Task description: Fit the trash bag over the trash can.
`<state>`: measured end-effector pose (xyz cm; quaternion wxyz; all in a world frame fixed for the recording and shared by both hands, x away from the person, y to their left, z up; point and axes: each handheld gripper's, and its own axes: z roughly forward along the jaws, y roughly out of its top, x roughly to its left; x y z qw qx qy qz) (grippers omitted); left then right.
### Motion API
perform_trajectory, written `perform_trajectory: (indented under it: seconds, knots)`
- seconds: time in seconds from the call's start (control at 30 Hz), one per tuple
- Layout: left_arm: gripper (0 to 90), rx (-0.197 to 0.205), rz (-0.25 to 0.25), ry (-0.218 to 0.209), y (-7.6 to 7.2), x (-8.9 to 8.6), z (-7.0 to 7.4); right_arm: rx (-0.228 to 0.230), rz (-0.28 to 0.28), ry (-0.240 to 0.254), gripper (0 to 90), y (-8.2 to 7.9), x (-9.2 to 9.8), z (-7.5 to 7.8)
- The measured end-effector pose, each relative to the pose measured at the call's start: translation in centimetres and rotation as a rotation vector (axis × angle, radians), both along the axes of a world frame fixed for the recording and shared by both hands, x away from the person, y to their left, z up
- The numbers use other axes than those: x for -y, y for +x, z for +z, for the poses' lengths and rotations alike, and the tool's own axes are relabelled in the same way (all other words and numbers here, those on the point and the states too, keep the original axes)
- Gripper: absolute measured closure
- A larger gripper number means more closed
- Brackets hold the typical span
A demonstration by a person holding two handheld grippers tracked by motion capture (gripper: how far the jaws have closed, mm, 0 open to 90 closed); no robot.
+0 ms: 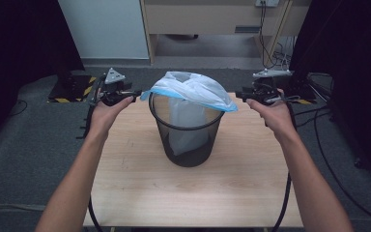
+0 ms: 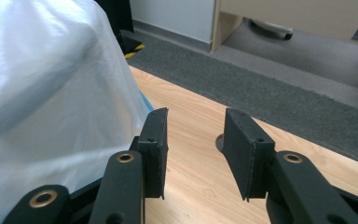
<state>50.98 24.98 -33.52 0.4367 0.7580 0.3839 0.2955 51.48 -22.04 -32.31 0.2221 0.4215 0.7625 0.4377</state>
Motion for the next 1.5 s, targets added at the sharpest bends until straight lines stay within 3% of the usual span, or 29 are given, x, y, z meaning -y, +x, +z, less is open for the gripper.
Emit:
perform_trajectory:
  seconds: [0.07, 0.3, 0.4, 0.6, 0.73, 0.8, 0.93, 1.0, 1.17, 1.33, 1.5]
  knots:
    - [48.0, -0.001, 0.008, 0.019, -0.7, -0.2, 0.0, 0.019, -0.011, 0.006, 60.6, -1.0, 0.9, 0.4]
    - [45.1, 0.017, -0.014, -0.008, -3.3, -1.1, -0.5, 0.035, -0.001, 0.004, 60.0, -4.2, 2.7, 0.2]
    - [43.6, 0.032, -0.019, -0.049, -4.5, -1.3, -0.9, 0.036, 0.019, 0.008, 58.8, -5.4, 2.7, -0.3]
    - [39.6, 0.029, -0.059, -0.025, -5.7, -0.6, -2.1, 0.038, 0.091, -0.003, 54.2, -7.0, 1.7, -1.8]
    - [37.2, 0.042, -0.093, 0.010, -5.6, 0.5, -2.1, 0.048, 0.129, 0.018, 51.0, -7.4, 0.7, -2.4]
    - [37.0, 0.048, -0.095, 0.007, -5.4, 0.9, -2.0, 0.062, 0.141, 0.017, 50.0, -7.4, 0.2, -2.5]
    - [36.8, 0.054, -0.091, 0.022, -4.8, 1.7, -2.1, 0.072, 0.138, 0.043, 47.0, -7.0, -0.7, -2.4]
    - [36.3, 0.035, -0.084, 0.028, -4.6, 1.9, -2.2, 0.084, 0.124, 0.024, 46.6, -6.7, -1.0, -2.3]
    - [33.9, 0.053, -0.081, 0.048, -4.0, 2.4, -2.1, 0.117, 0.112, 0.040, 54.1, -5.9, -1.3, -2.0]
    - [33.1, 0.060, -0.093, 0.077, -3.3, 2.9, -1.8, 0.158, 0.149, 0.040, 67.3, -5.8, -1.8, -1.7]
    - [36.4, 0.082, -0.106, 0.042, -2.4, 3.3, -1.7, 0.144, 0.173, 0.024, 82.1, -5.9, -2.2, -1.7]
